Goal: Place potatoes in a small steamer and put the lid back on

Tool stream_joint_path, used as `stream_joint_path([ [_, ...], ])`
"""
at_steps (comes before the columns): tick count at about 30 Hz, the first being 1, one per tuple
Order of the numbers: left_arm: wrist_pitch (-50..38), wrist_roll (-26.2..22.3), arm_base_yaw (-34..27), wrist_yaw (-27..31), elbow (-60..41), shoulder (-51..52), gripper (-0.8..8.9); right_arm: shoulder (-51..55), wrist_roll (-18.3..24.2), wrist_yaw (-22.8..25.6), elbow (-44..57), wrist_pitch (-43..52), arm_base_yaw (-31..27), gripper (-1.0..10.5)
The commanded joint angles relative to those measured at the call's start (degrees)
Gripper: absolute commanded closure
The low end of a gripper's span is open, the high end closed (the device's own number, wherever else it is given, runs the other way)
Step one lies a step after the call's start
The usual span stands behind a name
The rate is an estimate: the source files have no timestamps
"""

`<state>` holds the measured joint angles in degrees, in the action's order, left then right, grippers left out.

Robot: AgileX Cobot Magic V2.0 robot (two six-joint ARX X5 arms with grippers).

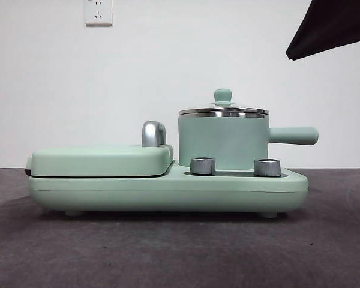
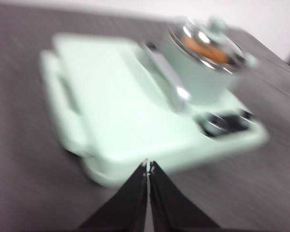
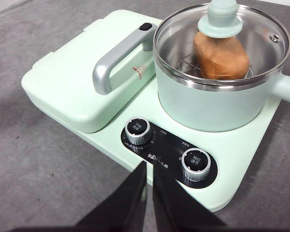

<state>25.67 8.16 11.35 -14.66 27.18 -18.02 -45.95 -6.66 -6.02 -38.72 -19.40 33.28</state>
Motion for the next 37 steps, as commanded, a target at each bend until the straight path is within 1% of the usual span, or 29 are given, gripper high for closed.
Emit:
stream_joint_path([
  [1, -7.7, -3.4, -2.7, 5.5, -7.8, 5.5, 8.07, -0.2, -0.2, 0.1, -0.1, 0.6, 0.4, 9.3],
  [4, -12.2, -3.4, -5.5, 8.8, -15.6, 11.6, 8.07, -0.2, -0.2, 0.0, -0.1, 0.6, 0.4, 9.3],
  [8, -12.5, -3.4, -7.8, 9.3, -21.7, 17.7, 8.08, -0.2, -0.2, 0.1, -0.1, 0.6, 0.4, 9.3],
  [10, -14.8, -3.0, -8.1, 9.3, -24.4, 17.9, 8.07, -0.1, -0.2, 0.0, -0.1, 0.6, 0.4, 9.3],
  [12, -15.2, -2.2, -8.0, 9.1, -26.3, 17.7, 8.08, 0.0, -0.2, 0.0, -0.1, 0.5, 0.4, 9.3],
  [13, -14.8, -1.5, -8.0, 9.2, -26.3, 17.5, 8.07, 0.0, -0.2, 0.0, -0.1, 0.7, 0.4, 9.3],
  [24, -15.0, -1.4, -8.1, 9.2, -25.9, 17.6, 8.07, 0.0, -0.2, 0.1, -0.1, 1.0, 0.4, 9.3],
  [25, -15.0, -1.4, -8.1, 9.2, -25.9, 17.6, 8.07, 0.5, 1.2, 0.2, -0.1, 0.6, 0.4, 9.3],
  [26, -15.0, -1.5, -8.1, 9.2, -25.9, 17.6, 8.07, 1.7, 4.6, 0.9, -0.1, 0.3, -0.1, 9.3],
  [27, -15.0, -1.5, -8.1, 9.2, -25.9, 17.6, 8.07, 3.0, 6.7, 1.8, 0.0, -0.6, -0.8, 9.3],
  [29, -15.0, -1.4, -8.1, 9.2, -25.9, 17.6, 8.07, 7.0, 7.9, 1.9, 2.3, -0.4, -4.0, 9.3],
  [31, -15.0, -1.4, -8.1, 9.2, -25.9, 17.6, 8.07, 13.3, 8.1, 1.4, 8.5, 3.1, -9.5, 9.3],
  [35, -15.0, -1.4, -8.1, 9.1, -25.9, 17.6, 8.07, 28.8, 4.3, 1.5, 23.5, 11.1, -21.6, 9.3],
  [37, -15.0, -1.5, -8.1, 9.1, -25.9, 17.6, 8.07, 35.1, 4.3, 1.4, 28.7, 13.2, -25.5, 9.3],
])
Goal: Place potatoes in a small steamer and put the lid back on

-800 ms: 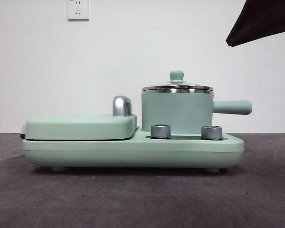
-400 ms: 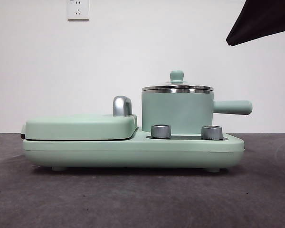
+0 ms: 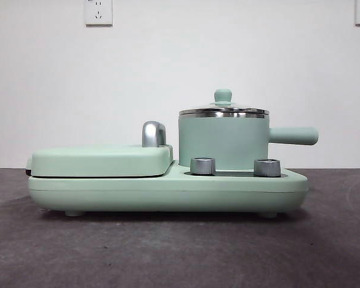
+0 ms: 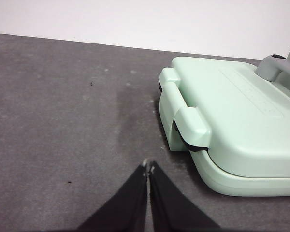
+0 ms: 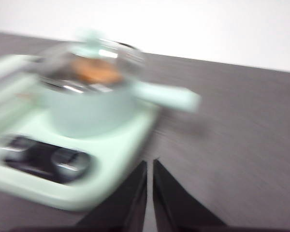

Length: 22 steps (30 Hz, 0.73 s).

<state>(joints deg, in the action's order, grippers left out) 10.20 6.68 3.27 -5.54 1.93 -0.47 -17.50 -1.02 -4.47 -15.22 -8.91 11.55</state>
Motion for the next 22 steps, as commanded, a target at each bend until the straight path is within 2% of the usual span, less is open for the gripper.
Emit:
stream_joint_path([
  [1, 0.5, 0.0, 0.0, 0.0, -0.6, 0.0, 8.07, 9.6, -1.4, -0.3, 7.4, 2.9, -5.4, 9.3],
  [5, 0.5, 0.0, 0.0, 0.0, -0.6, 0.0, 8.07, 17.1, -1.4, -1.6, 12.7, 2.9, -8.3, 9.3],
  [22, 0.5, 0.0, 0.0, 0.0, -0.6, 0.1, 8.07, 17.3, -1.6, -1.5, 14.6, 4.2, -8.3, 9.3],
])
